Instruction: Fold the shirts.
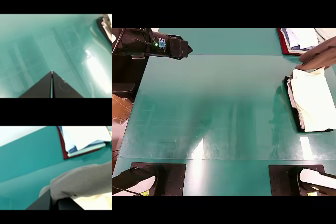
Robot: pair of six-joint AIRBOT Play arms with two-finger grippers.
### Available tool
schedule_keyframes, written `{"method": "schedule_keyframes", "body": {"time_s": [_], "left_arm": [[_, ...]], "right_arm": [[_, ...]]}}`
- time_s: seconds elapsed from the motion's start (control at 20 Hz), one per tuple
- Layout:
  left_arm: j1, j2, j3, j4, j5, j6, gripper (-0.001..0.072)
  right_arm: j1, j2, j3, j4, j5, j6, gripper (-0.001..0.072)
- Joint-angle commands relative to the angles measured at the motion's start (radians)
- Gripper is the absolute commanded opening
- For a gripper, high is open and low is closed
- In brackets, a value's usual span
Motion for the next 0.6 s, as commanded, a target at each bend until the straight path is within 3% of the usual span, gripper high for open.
{"method": "schedule_keyframes", "body": {"time_s": [0.0, 0.4, 0.45, 0.5, 0.55], "left_arm": [[0.0, 0.0, 0.0, 0.001, -0.014, 0.001, 0.0026], [0.0, 0.0, 0.0, 0.001, -0.026, 0.001, 0.0026], [0.0, 0.0, 0.0, 0.001, -0.026, 0.001, 0.0026], [0.0, 0.0, 0.0, 0.001, -0.026, 0.001, 0.0026], [0.0, 0.0, 0.0, 0.001, -0.026, 0.001, 0.0027]], "right_arm": [[-0.023, 0.14, -0.175, -0.067, 0.08, 0.002, 0.0015], [-0.185, 0.465, -0.76, -0.212, 0.225, 0.024, 0.002], [-0.206, 0.493, -0.822, -0.226, 0.224, 0.023, 0.007], [-0.232, 0.514, -0.877, -0.246, 0.22, 0.023, 0.0352], [-0.258, 0.524, -0.912, -0.244, 0.217, 0.022, 0.0577]]}}
